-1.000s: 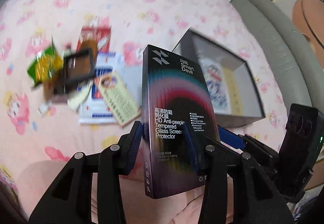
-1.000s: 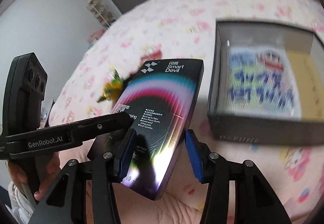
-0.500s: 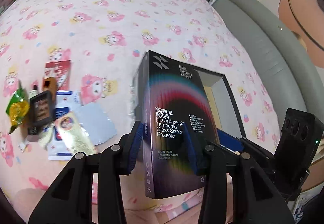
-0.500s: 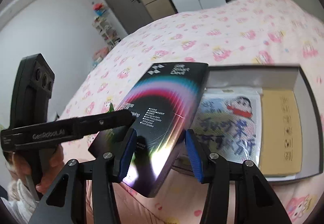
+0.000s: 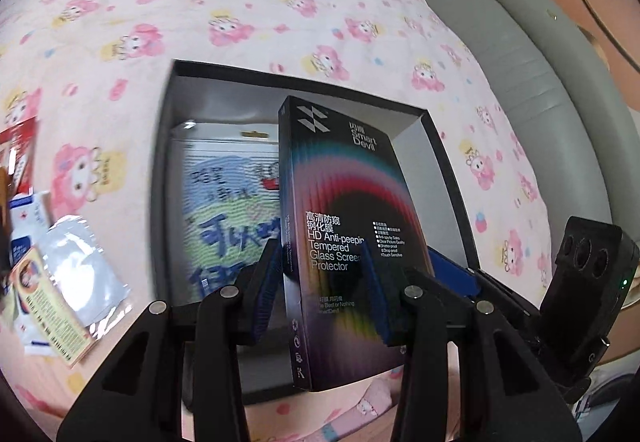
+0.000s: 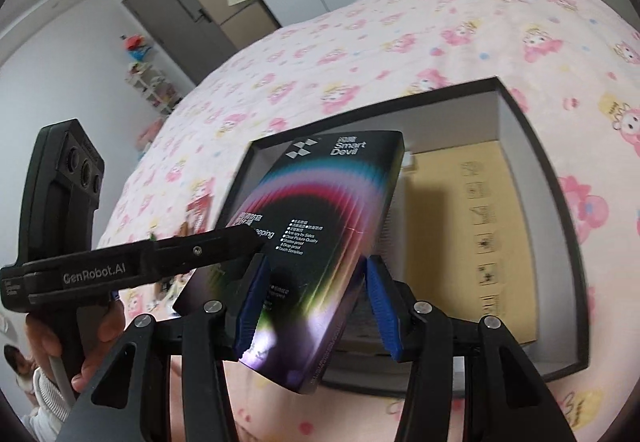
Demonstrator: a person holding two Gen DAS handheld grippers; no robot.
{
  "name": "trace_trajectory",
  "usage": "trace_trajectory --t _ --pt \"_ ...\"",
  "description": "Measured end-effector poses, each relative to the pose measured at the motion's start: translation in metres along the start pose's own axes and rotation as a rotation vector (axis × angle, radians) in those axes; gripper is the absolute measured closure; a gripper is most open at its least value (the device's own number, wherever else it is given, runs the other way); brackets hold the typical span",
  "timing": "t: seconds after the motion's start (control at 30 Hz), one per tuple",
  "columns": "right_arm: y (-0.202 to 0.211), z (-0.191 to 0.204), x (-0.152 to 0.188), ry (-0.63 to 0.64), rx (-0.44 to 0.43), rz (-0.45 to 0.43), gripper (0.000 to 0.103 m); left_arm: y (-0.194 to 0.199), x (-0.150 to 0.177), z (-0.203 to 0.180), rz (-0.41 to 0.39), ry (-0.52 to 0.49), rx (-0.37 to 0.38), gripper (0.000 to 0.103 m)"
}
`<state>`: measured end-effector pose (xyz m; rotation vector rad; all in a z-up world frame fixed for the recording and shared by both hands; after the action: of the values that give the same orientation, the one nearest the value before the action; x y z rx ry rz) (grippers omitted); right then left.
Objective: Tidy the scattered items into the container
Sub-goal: 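Carry the Smart Devil box over the shoebox and lower it inside, then set the Smart Devil box upright beside the kit and open the right tool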
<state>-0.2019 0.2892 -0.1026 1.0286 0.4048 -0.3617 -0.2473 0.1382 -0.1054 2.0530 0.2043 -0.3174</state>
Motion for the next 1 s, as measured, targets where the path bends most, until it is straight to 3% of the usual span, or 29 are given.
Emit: trace_trajectory --t 0.2,0.7,0.87,1.0 --pt "-0.018 -0.035 0.001 -0.118 0.02 0.032 0.057 -0.034 0.001 -0.01 0.054 -0.014 -0.028 0.062" --pt "-0.043 -0.044 0.001 -0.135 0.086 0.092 0.058 -0.069 0.004 0.012 0.124 0.044 -0.026 0.062" --pt "-0.037 -0.041 0.0 -0.122 0.095 0.066 0.058 -0.062 0.002 0.017 0.095 0.054 0.001 0.064" --pt "-0.035 -0.041 -0.002 -0.099 0.167 0.053 0.058 -0.045 -0.006 0.022 0.017 0.076 -0.044 0.064"
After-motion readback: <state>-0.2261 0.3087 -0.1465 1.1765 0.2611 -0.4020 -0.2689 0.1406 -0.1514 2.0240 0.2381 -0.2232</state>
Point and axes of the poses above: each gripper's, at about its wrist camera, not at the fingertips, and y roughly against the way its jaws point, z to its left, x to its underside, the point moved 4 cm from there along -y, roughly the way its jaws point, and after that the axes turned 3 degrees about z, right-handed, at the moved point
